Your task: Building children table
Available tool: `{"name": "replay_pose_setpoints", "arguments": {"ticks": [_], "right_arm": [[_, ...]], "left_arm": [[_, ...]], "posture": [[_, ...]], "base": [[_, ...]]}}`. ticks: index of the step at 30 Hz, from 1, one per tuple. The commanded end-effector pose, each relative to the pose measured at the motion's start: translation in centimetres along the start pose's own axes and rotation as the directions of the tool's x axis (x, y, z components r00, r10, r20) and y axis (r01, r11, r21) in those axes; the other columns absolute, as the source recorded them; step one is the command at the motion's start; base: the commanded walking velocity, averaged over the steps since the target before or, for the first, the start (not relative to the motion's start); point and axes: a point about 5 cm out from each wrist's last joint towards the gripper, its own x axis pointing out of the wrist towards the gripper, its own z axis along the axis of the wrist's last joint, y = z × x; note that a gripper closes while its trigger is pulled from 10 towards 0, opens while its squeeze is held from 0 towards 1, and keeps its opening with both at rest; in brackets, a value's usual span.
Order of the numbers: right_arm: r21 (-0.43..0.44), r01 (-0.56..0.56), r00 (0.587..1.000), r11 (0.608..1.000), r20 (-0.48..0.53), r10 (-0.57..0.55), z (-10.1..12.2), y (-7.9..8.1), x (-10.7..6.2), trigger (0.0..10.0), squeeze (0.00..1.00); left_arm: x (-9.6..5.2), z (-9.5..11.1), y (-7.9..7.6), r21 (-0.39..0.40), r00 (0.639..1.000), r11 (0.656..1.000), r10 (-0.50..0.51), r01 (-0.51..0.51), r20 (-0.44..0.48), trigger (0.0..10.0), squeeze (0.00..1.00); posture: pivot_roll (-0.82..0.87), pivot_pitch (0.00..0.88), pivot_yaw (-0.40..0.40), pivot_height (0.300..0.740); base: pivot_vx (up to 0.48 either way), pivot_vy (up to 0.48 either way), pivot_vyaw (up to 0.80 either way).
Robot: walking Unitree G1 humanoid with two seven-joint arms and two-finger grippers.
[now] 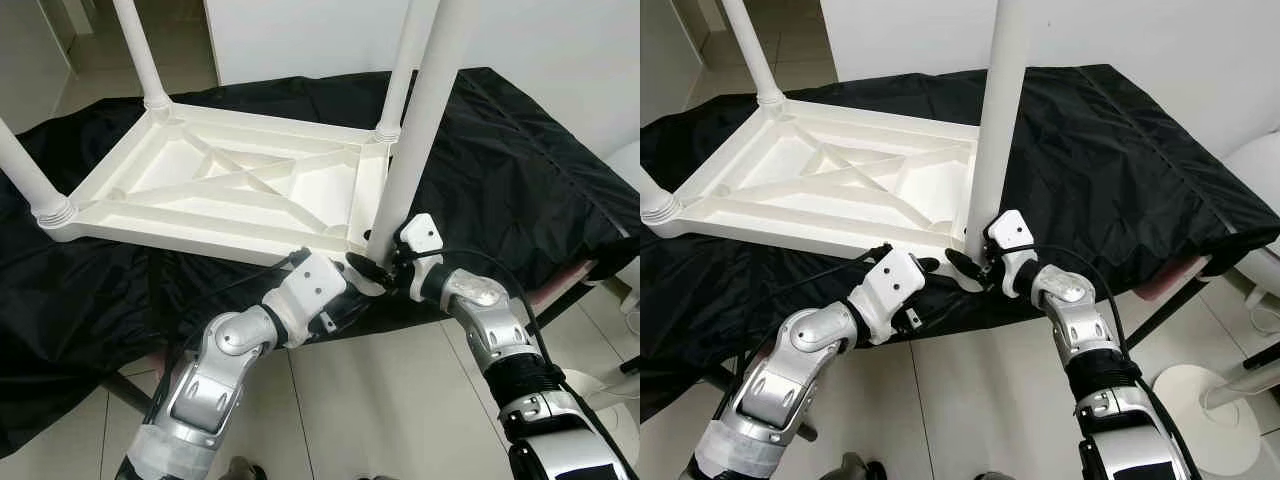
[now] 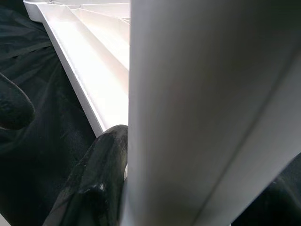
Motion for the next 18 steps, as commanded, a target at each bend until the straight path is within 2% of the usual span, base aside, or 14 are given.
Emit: {"name": "replay_pose_setpoints", "arguments": {"ticks": [1,5,6,13,16,18], "right_arm": [[0.014,-0.006,0.999,1.0,-0.033,0.007,-0.81,0.2,-0.25,10.0,0.0],[0.026,0.046,0.999,0.999,0.001,-0.046,-0.77,-0.17,-0.18,10.0,0.0],[0.006,0.095,0.995,0.995,0.002,-0.095,-0.71,-0.36,-0.15,10.0,0.0],[0.032,0.184,0.983,0.982,0.013,-0.185,-0.71,-0.19,-0.24,10.0,0.0],[0.061,0.27,0.963,0.961,0.001,-0.27,-0.56,0.3,-0.29,10.0,0.0],[0.064,0.297,0.955,0.953,0.005,-0.298,-0.42,0.35,-0.32,10.0,0.0]], "left_arm": [[-0.14,-0.32,0.0,-0.004,0.999,0.999,0.048,-0.048,-0.009,10.0,0.0],[-0.14,-0.43,-0.03,-0.01,0.999,0.999,0.049,-0.05,-0.013,10.0,0.0],[-0.16,-0.46,-0.05,-0.012,0.999,0.999,0.051,-0.051,-0.013,10.0,0.0],[-0.3,-1.04,0.06,-0.003,0.996,0.997,0.082,-0.083,-0.032,10.0,0.0],[-0.23,-0.81,0.74,0.02,0.986,0.986,0.166,-0.166,-0.023,10.0,0.0],[-0.23,-0.72,0.84,0.011,0.985,0.985,0.173,-0.173,-0.018,10.0,0.0]], "posture": [[-0.09,0.095,0.029,0.74],[-0.09,0.095,0.029,0.74],[-0.09,0.105,0.027,0.74],[-0.09,0.109,0.026,0.74],[-0.09,0.111,0.023,0.74],[-0.08,0.112,0.019,0.74]], "base": [[0.0,0.0,0.0],[0.0,0.0,0.0],[0.0,0.0,0.0],[0.0,0.0,0.0],[0.0,0.0,0.0],[0.0,0.0,0.0]]}}
